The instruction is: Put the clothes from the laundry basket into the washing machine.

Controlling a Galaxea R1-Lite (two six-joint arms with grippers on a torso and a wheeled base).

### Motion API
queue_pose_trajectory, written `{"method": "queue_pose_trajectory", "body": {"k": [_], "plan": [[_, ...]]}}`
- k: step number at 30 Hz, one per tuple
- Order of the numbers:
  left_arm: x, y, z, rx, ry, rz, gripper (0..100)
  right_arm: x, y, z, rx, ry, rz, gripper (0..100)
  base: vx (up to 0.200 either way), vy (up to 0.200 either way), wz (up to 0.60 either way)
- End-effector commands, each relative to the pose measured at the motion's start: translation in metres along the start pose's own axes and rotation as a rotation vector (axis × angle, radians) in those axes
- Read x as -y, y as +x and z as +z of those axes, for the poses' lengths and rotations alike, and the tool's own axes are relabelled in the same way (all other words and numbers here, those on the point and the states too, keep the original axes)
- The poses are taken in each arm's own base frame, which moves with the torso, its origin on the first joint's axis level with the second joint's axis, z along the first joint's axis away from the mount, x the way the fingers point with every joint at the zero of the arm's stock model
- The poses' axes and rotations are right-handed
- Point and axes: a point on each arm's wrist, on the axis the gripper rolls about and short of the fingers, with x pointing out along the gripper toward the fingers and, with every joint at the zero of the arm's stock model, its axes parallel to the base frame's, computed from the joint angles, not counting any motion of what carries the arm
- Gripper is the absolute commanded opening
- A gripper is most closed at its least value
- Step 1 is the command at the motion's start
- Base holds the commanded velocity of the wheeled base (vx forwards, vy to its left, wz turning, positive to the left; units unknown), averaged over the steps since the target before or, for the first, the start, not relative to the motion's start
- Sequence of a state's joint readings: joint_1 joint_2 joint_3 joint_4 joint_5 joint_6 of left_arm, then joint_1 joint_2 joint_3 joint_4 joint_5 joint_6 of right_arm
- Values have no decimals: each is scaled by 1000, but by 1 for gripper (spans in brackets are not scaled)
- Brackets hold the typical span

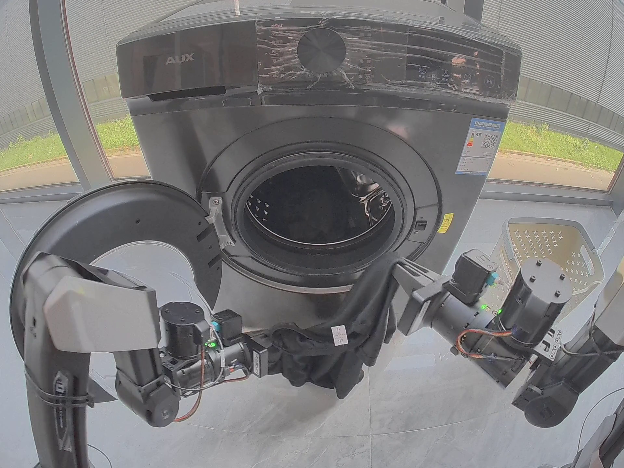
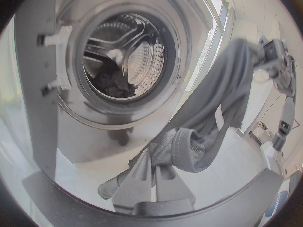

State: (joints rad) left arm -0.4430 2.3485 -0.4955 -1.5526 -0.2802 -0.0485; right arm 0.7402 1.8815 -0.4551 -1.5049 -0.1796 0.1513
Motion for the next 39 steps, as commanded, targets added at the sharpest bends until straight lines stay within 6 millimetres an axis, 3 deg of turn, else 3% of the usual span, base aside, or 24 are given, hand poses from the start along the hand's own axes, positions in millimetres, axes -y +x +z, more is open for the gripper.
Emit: {"method": "queue_pose_trajectory", "body": {"k": [1, 5, 10, 14, 28, 39], "plan": [[14, -71, 57, 141, 38, 43, 0, 20, -36, -10, -98, -14, -19, 0, 0, 0, 0], [33, -122, 67, 177, 50, 27, 0, 24, -49, -16, -147, -25, -12, 0, 0, 0, 0], [44, -156, 75, 241, 61, 3, 0, 24, -50, -12, -128, -20, -17, 0, 0, 0, 0], [45, -159, 79, 263, 77, 4, 0, 25, -51, -13, -133, -18, -24, 0, 0, 0, 0], [54, -171, 119, 470, 125, -30, 0, 34, -52, -8, -115, -11, -66, 0, 0, 0, 0], [53, -169, 120, 467, 116, -28, 0, 36, -41, 18, 23, -2, -73, 0, 0, 0, 0]]}}
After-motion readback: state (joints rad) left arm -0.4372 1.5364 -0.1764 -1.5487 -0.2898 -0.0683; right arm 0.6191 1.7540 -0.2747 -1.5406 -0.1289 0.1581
